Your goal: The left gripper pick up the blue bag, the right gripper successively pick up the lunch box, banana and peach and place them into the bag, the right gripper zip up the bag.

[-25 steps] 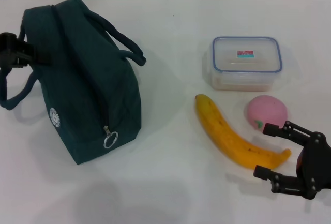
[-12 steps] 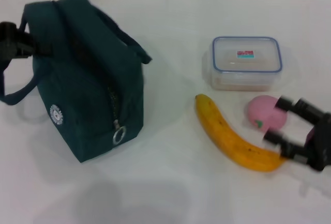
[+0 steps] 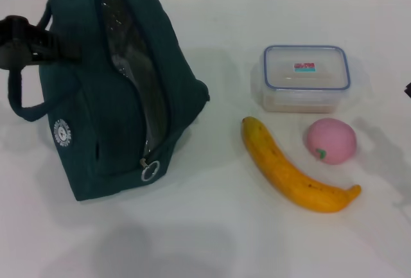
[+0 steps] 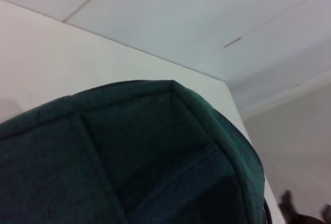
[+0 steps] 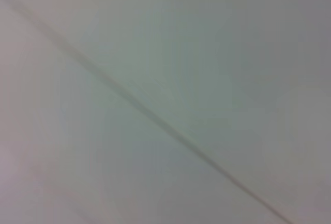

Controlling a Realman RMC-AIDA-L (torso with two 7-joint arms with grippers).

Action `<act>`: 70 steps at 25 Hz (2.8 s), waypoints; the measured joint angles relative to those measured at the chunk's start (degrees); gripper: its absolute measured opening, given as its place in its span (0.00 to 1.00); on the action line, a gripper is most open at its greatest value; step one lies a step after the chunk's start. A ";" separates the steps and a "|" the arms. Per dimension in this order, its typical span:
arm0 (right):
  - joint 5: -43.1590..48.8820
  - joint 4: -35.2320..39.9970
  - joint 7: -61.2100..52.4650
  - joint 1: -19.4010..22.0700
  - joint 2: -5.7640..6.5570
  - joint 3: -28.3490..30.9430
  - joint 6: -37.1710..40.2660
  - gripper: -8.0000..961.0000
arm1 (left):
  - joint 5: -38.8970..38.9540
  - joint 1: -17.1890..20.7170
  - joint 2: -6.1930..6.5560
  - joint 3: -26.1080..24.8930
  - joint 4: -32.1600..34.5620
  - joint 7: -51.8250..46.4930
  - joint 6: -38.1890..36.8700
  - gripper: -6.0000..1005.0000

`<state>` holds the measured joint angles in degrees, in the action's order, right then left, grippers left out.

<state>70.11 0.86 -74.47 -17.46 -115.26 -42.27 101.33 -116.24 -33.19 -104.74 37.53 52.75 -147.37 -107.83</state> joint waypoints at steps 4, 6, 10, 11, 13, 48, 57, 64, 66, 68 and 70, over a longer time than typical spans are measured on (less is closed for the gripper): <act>-2.17 0.04 -11.04 0.25 0.08 0.00 -7.07 0.88 | 0.35 -0.48 -0.02 0.09 -2.28 0.69 -0.24 0.04; -2.59 0.32 -16.20 0.18 0.12 0.00 -10.83 0.88 | 0.42 -0.56 -0.13 0.09 -3.03 0.73 -0.26 0.04; -2.74 0.57 -21.29 -1.01 0.17 0.00 -16.55 0.88 | 0.64 -0.56 -0.76 0.07 -3.18 1.31 -0.28 0.05; -2.76 0.59 -22.05 -1.45 0.13 0.00 -17.83 0.88 | 0.64 -0.56 -0.76 0.07 -3.18 1.31 -0.28 0.05; -2.94 0.45 -23.36 -2.40 -0.04 0.00 -20.24 0.88 | 0.72 -0.56 -1.12 0.09 -3.18 1.99 -0.28 0.05; -3.20 -3.35 -26.71 -18.43 -0.93 0.00 -38.07 0.87 | -0.11 -2.67 -1.95 1.59 -2.99 2.77 0.17 0.04; -3.14 -3.08 -26.71 -18.48 -0.94 -0.49 -37.11 0.87 | -0.13 -2.51 -2.14 1.63 -2.82 2.79 0.10 0.05; -2.99 -3.02 -26.60 -18.47 -0.94 -0.77 -36.55 0.86 | -0.13 -2.54 -2.18 2.37 -2.80 2.82 -0.02 0.05; -2.84 -2.95 -26.42 -18.43 -0.94 -0.80 -36.19 0.84 | -0.13 -2.55 -2.19 2.41 -2.76 2.92 -0.08 0.05; -2.42 -2.58 -26.24 -18.28 -0.94 -0.84 -35.82 0.82 | -0.13 -2.52 -2.20 2.43 -2.75 2.98 -0.09 0.05; -1.87 -2.17 -26.20 -18.03 -0.92 -0.88 -35.67 0.80 | -0.13 -2.46 -2.22 2.43 -2.74 3.02 -0.10 0.04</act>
<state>68.25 -1.32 -100.67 -35.49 -116.17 -43.16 65.65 -116.37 -35.66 -106.95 39.96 50.01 -144.35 -107.93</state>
